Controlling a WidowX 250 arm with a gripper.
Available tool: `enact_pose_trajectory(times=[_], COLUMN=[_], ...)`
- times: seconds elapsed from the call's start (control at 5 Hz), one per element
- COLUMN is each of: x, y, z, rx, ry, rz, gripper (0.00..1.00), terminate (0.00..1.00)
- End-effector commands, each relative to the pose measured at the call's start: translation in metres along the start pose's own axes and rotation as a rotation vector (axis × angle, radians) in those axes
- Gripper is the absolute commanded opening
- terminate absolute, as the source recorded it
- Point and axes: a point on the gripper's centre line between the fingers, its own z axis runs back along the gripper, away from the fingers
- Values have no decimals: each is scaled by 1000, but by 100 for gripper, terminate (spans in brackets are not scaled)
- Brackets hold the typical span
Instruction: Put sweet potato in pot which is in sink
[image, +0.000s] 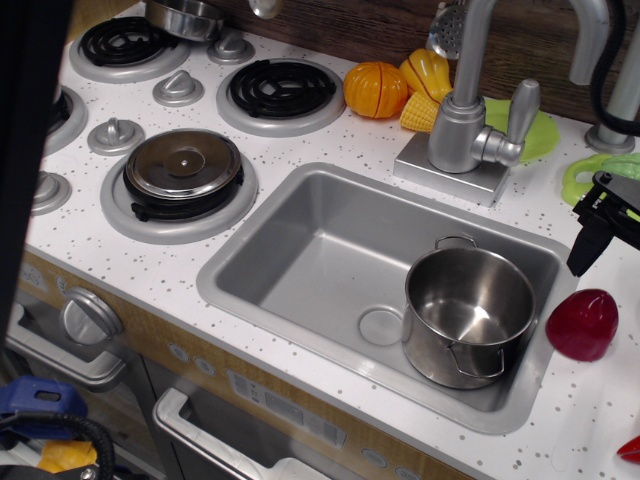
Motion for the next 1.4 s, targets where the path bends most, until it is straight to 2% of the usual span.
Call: enact_pose_trajectory(times=[0.0, 0.2, 0.6, 0.8, 1.0, 1.2], x=[0, 4, 2, 2, 8, 12], y=[0, 5, 12, 15, 19, 34], z=[0, -10, -29, -33, -24, -2], rx=[0, -38, -62, -79, -56, 14], ry=[0, -31, -83, -91, -68, -3], rz=[0, -6, -5, 11, -7, -87], gripper=[100, 100, 100, 0, 0, 0], terminate=[0, 0, 0, 0, 0, 0])
